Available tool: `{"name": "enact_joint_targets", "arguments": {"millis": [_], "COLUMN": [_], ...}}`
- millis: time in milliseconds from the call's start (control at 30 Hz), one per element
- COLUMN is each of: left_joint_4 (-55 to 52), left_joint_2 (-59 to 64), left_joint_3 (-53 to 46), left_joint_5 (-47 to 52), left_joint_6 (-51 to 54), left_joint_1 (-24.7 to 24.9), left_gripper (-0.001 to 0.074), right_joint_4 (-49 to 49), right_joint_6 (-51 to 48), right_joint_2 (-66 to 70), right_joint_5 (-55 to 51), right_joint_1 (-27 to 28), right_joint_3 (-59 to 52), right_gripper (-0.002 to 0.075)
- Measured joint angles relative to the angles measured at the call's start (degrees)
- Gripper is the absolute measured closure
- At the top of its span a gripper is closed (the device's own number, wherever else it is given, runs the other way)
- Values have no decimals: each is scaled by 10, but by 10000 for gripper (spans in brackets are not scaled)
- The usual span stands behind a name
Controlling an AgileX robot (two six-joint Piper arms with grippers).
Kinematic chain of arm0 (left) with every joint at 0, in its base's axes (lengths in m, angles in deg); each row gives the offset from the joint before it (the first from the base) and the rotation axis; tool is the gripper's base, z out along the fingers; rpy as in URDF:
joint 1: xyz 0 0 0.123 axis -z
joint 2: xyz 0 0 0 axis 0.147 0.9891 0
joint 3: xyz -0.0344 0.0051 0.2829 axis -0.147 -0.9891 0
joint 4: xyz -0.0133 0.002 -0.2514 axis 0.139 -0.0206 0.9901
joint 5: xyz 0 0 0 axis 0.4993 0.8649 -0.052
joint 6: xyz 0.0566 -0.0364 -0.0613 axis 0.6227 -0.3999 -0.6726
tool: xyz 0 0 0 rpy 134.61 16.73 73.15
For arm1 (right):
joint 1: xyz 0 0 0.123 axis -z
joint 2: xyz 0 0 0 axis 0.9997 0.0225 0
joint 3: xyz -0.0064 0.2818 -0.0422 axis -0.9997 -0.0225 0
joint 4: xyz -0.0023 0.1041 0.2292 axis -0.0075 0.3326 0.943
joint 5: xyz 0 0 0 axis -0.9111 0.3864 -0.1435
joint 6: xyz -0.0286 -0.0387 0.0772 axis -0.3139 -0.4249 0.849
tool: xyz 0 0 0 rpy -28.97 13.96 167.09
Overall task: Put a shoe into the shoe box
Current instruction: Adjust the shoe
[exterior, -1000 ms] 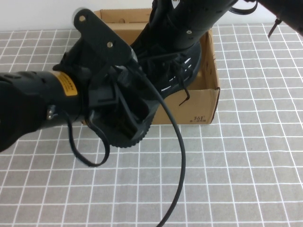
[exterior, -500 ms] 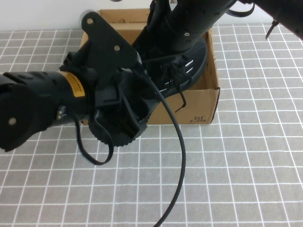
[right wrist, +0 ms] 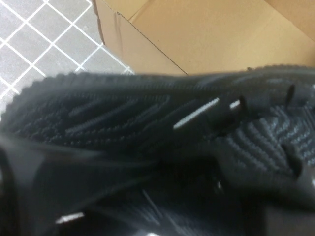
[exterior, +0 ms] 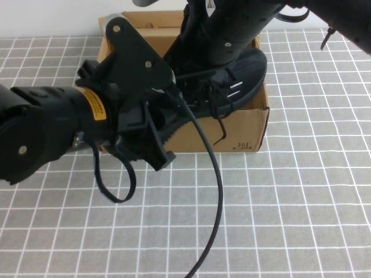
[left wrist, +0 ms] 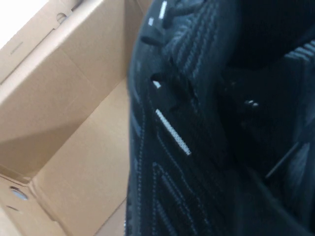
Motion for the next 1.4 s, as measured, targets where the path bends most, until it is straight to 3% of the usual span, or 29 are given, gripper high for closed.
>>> {"name": "enact_joint_targets", "arguments": {"millis": [133, 400, 500, 633, 733, 933, 1400], "left_joint_4": [-30, -47, -48, -52, -52, -60, -62], "left_joint_2": [0, 0, 0, 0, 0, 9, -13], "left_joint_3": [2, 2, 2, 2, 2, 0, 9], "left_joint_5": [7, 11, 11, 18, 11, 34, 41], "left_joint_6": [0, -3, -7, -9, -11, -12, -13], "left_joint_1": [3, 3, 3, 3, 3, 1, 1], "left_gripper": [667, 669, 672, 711, 719, 720, 722], "right_joint_4": [2, 5, 4, -15, -25, -76, -166], "right_joint_6": [-4, -11, -15, -18, -18, -18, -16], "right_joint_2": [1, 2, 2, -2, -7, -45, -74], "right_joint_5": [2, 5, 5, 4, 4, 6, 7], "right_joint_1": [0, 0, 0, 1, 1, 1, 1], "right_joint_3": [0, 0, 0, 0, 0, 2, 8], "right_gripper": [725, 715, 650, 481, 424, 424, 512]}}
